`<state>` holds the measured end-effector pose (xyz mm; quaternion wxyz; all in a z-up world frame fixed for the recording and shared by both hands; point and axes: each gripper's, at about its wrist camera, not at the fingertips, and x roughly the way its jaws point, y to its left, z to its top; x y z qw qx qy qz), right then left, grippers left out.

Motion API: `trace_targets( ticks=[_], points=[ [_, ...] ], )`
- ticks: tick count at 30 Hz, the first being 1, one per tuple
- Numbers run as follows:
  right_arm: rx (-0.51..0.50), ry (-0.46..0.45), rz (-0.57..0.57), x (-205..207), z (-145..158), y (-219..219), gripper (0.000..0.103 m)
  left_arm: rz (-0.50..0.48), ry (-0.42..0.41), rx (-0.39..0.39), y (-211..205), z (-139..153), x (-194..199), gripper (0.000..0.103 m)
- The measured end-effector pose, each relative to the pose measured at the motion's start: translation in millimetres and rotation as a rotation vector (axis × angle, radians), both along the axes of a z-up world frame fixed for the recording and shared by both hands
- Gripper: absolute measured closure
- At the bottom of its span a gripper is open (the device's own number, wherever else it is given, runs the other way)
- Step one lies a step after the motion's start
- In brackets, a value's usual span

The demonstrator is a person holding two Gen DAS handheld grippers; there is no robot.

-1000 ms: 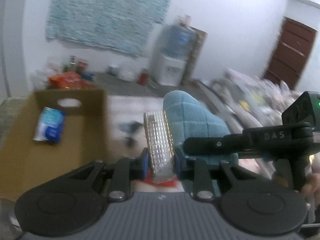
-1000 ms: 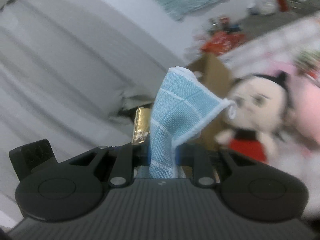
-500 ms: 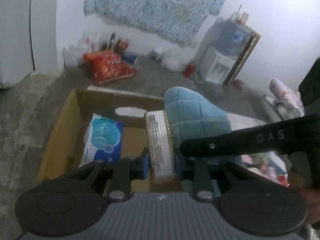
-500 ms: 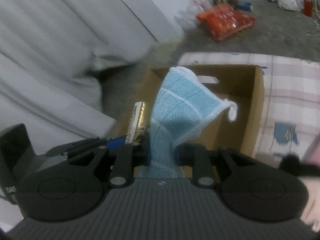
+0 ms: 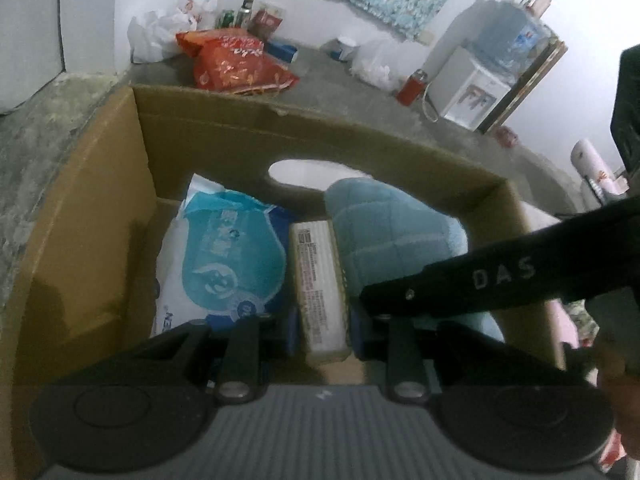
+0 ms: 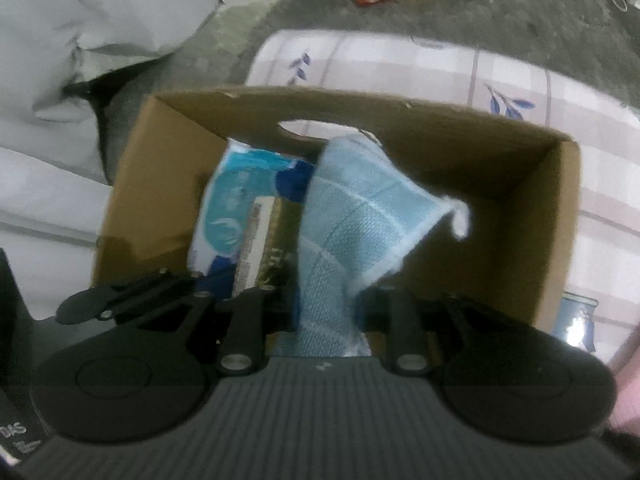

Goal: Organize soft objects
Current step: 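Open both grippers to drop the towel and gold box into the box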

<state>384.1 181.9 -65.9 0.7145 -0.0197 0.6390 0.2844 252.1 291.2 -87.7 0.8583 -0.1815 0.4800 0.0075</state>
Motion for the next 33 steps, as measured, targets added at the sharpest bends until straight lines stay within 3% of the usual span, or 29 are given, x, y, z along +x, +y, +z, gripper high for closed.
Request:
trace_targets(
  ticks=[4,10,15,24,33],
  points=[
    [-0.043,-0.005,-0.013,5,-20,2,0.062,0.004,0.03,0.019,0,-10,8,0.075],
    [-0.04,-0.068,-0.009,11,-13,2,0.05,0.032,0.022,0.02,2,-8,9,0.066],
    [0.019,-0.118,-0.015,0,21,-16,0.037,0.045,-0.01,-0.002,5,1,6,0.045],
    [0.176,-0.299,-0.022,-34,107,-71,0.032,0.078,-0.086,0.006,-7,41,-16,0.038],
    [0.419,-0.374,-0.11,-107,191,-219,0.032,0.049,-0.178,0.023,-38,109,-74,0.032]
  ],
)
